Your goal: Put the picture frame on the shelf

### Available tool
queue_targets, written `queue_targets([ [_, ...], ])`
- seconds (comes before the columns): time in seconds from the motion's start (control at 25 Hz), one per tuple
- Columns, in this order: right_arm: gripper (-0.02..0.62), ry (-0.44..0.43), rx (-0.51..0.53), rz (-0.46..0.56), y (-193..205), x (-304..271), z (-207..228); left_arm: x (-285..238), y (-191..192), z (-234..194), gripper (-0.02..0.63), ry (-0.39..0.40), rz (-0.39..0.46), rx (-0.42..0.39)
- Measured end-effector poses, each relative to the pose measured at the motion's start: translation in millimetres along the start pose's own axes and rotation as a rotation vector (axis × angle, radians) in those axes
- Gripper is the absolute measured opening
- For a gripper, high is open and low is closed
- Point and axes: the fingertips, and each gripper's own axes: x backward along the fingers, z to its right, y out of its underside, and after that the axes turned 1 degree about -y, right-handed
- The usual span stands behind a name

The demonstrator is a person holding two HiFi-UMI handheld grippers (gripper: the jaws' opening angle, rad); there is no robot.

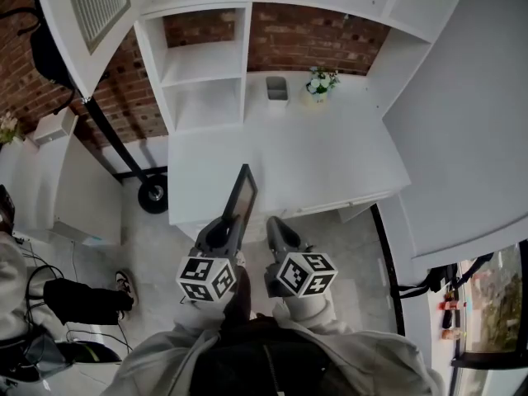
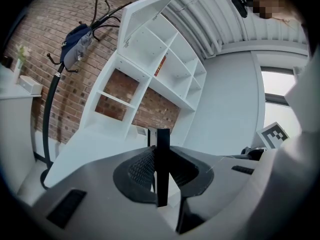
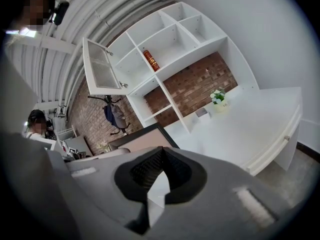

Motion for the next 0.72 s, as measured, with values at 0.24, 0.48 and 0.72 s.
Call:
queue_targets([
  [0.24,0.0,-0.018,0.01,-0.02,-17,-51,4,-33,-24,-33,0.063,-0.024,0.014,0.005],
  [0.48,0.0,-0.054,0.027,-0.038,-37,-102,3,-60,-51,-64,0.063,-0.049,0.051,0.011],
  [0.72,0.0,-0.1,0.052,-0.057,-51,-154,-7,-88,-80,-94,0.063,-0.055,0.08,0.011],
])
